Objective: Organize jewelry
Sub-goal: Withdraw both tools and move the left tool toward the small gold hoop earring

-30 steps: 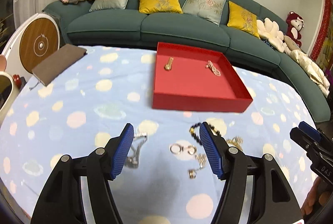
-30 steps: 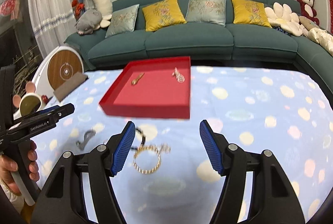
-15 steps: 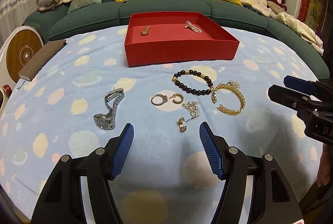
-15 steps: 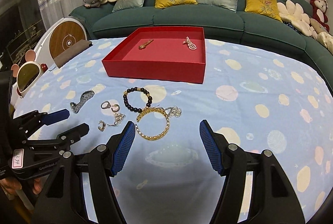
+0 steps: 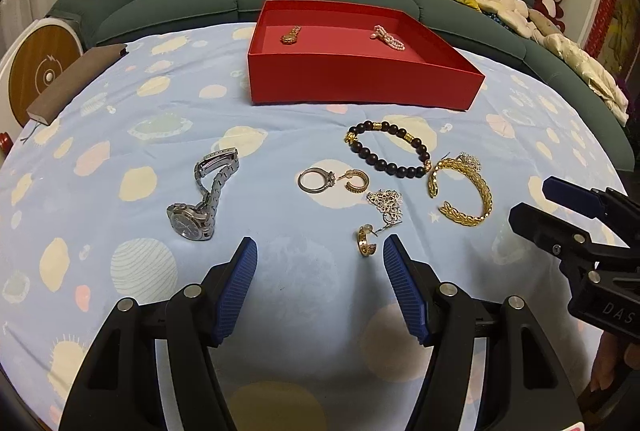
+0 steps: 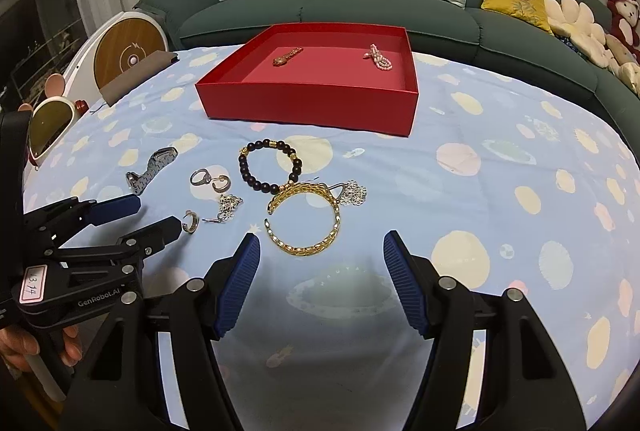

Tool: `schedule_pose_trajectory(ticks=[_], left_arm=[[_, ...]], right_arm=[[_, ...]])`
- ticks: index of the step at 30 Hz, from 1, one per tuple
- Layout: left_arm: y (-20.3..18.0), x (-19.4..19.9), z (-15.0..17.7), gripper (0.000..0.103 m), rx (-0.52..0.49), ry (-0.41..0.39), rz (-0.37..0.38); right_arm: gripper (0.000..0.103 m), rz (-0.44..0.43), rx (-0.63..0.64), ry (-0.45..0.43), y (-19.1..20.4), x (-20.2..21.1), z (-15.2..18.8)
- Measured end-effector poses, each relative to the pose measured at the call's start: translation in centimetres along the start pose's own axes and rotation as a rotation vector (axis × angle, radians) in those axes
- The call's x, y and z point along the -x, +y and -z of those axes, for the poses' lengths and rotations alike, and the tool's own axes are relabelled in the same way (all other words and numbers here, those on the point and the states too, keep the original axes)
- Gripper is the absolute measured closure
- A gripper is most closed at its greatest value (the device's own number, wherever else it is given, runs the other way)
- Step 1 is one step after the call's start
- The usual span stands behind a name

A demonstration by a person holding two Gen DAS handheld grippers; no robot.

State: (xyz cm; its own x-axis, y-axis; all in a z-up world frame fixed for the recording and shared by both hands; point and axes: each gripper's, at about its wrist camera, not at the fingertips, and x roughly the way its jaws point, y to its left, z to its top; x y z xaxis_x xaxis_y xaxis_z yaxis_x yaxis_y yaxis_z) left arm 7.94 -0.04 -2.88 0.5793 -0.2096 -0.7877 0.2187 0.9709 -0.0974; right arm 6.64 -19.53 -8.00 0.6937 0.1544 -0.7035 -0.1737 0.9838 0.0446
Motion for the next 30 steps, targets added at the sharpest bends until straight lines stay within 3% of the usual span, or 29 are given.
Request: schedule_pose_trajectory(ticks=[5,14,18,24,30], left_arm=[[0.2,-1.0,0.0,0.041,-0.004,0.021,-0.042],[2.9,-1.1,-0.4,0.041,0.092,0.024,-0.090],[2.6,-0.2,-0.2,0.042,0.099,0.011,-0.039],[0.4,0.5,0.4,0.042,0.032,0.001,0.020],[-0.7,-0.4,0.2,0.042,0.005,0.011,0.027]], right_arm=[[0.041,0.000,0.002,0.007,0.2,-0.4,0.0],[0.041,-0.001,-0.002,0.013,0.2,-0.7,-0.3],[0.041,-0.003,0.002,0.020,0.4,-1.2,-0.4],[0.041,0.010,0.007,0.025,0.4,-2.1,-0.5],[0.043,-0.002,-0.048,0.057,-0.7,-3.7,-0.5]])
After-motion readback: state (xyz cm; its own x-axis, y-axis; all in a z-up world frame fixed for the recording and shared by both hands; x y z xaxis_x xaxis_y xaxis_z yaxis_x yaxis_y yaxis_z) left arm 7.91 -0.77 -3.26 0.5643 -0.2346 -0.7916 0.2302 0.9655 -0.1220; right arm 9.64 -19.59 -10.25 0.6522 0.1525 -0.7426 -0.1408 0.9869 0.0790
